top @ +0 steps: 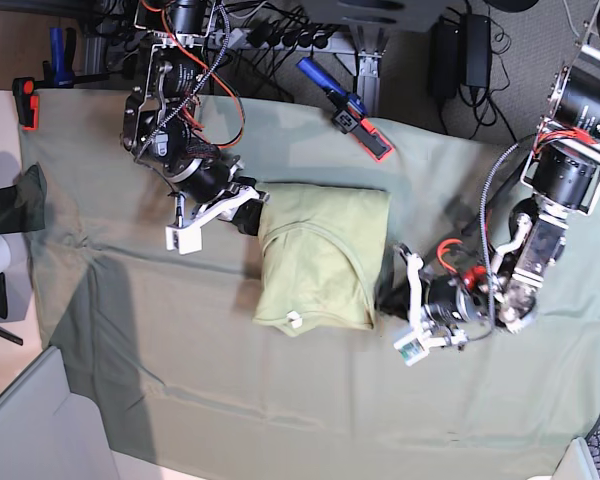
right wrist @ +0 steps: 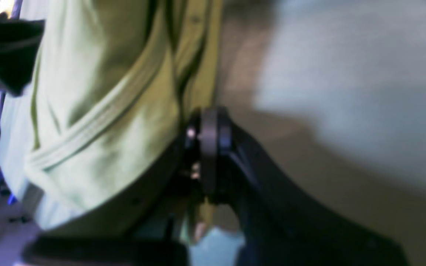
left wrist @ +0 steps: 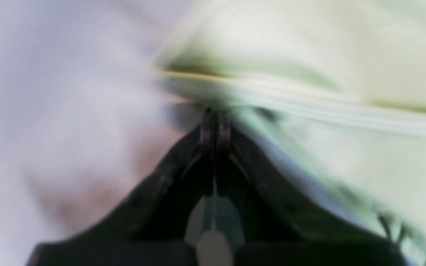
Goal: Fold the T-shirt properly
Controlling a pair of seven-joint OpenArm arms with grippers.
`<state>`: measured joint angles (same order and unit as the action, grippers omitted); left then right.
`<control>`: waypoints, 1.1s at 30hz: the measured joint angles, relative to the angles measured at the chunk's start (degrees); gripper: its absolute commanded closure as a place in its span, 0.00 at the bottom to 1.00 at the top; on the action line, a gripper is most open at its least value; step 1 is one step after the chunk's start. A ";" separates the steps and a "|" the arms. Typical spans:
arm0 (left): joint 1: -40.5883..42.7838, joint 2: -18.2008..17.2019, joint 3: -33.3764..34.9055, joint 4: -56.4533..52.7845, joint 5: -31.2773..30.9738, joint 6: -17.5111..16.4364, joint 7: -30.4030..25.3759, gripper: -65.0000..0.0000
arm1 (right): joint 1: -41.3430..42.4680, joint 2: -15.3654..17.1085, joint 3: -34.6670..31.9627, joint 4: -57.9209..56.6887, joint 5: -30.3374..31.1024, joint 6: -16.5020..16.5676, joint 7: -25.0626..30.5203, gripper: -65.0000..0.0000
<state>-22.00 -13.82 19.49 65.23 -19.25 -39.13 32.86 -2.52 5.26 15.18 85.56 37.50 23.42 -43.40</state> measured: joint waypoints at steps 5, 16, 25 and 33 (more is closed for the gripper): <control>3.41 -1.18 -7.37 7.91 -9.35 -0.15 4.90 1.00 | -0.04 0.31 3.74 1.60 -0.26 1.49 -0.70 1.00; 24.37 -10.58 -16.59 37.92 -21.44 -0.59 13.64 1.00 | -0.61 6.73 8.61 12.76 3.21 2.34 -8.76 1.00; 40.22 -13.86 -30.93 48.06 -28.70 -0.37 18.10 1.00 | -11.17 8.33 12.59 18.80 5.22 2.54 -8.92 1.00; 53.51 -13.94 -38.53 51.08 -29.00 -0.39 19.61 1.00 | -22.36 8.35 13.31 24.06 5.40 2.78 -8.87 1.00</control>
<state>31.51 -27.77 -19.05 116.31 -48.25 -39.53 52.47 -24.88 13.61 28.49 109.62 42.89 26.20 -52.27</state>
